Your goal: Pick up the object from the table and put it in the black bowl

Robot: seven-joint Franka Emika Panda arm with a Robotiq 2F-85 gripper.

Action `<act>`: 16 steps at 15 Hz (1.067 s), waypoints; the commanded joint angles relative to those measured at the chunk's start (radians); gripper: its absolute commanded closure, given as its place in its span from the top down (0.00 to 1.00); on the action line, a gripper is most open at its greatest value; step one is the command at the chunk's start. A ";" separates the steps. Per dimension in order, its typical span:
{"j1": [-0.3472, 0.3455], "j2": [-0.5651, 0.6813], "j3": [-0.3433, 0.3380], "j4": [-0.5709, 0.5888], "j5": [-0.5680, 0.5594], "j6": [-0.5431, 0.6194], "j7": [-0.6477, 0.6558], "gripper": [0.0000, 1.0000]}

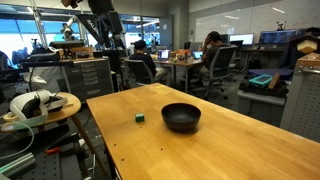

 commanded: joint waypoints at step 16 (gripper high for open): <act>-0.008 0.465 0.008 0.003 0.007 0.493 0.222 1.00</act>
